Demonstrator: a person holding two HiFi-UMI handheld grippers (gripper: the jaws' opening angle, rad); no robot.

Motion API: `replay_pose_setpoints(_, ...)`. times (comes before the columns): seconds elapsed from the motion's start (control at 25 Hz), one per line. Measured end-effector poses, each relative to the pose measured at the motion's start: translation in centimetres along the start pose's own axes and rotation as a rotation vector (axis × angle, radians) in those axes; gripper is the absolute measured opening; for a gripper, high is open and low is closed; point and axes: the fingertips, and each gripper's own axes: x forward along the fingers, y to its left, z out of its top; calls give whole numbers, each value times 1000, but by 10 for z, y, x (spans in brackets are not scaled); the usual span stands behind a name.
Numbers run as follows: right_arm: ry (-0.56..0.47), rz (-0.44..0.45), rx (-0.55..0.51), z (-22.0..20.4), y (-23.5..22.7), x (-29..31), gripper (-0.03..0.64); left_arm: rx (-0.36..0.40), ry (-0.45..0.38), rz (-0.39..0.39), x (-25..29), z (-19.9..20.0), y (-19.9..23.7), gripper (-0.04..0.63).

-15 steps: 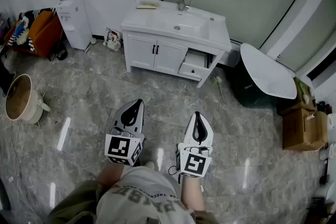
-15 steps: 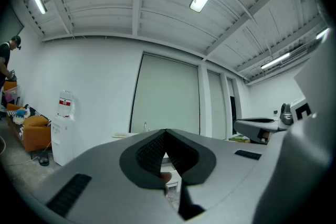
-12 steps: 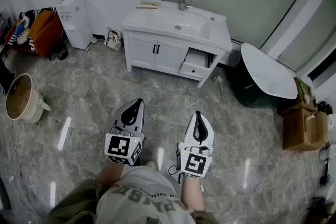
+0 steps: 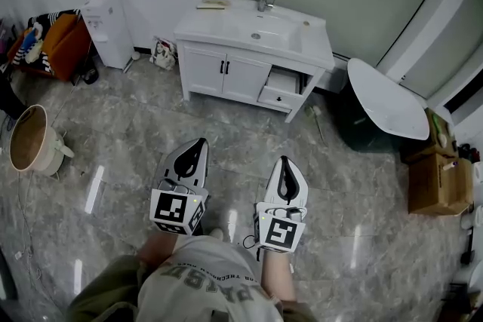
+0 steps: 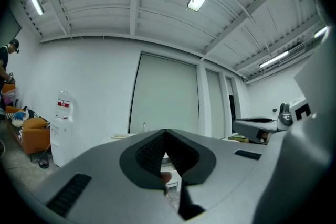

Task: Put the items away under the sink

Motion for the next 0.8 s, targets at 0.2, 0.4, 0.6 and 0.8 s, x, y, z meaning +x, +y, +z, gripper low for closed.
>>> replay_pose_setpoints(0.2, 6, 12, 3, -1, -1, 6, -2, -5, 8, -2, 5, 0, -3, 9)
replay_pose_setpoints(0.4, 37, 12, 38, -15, -8, 6, 0, -17, 28, -6, 13, -6, 0, 9)
replay_pose_setpoints(0.6, 50, 75, 125, -24, -11, 19, 224, -44, 53, -79, 31, -12, -4, 75)
replay_pose_setpoints(0.8, 90, 67, 89, -38, -19, 33, 328, -58, 82, -184, 58, -19, -10, 349)
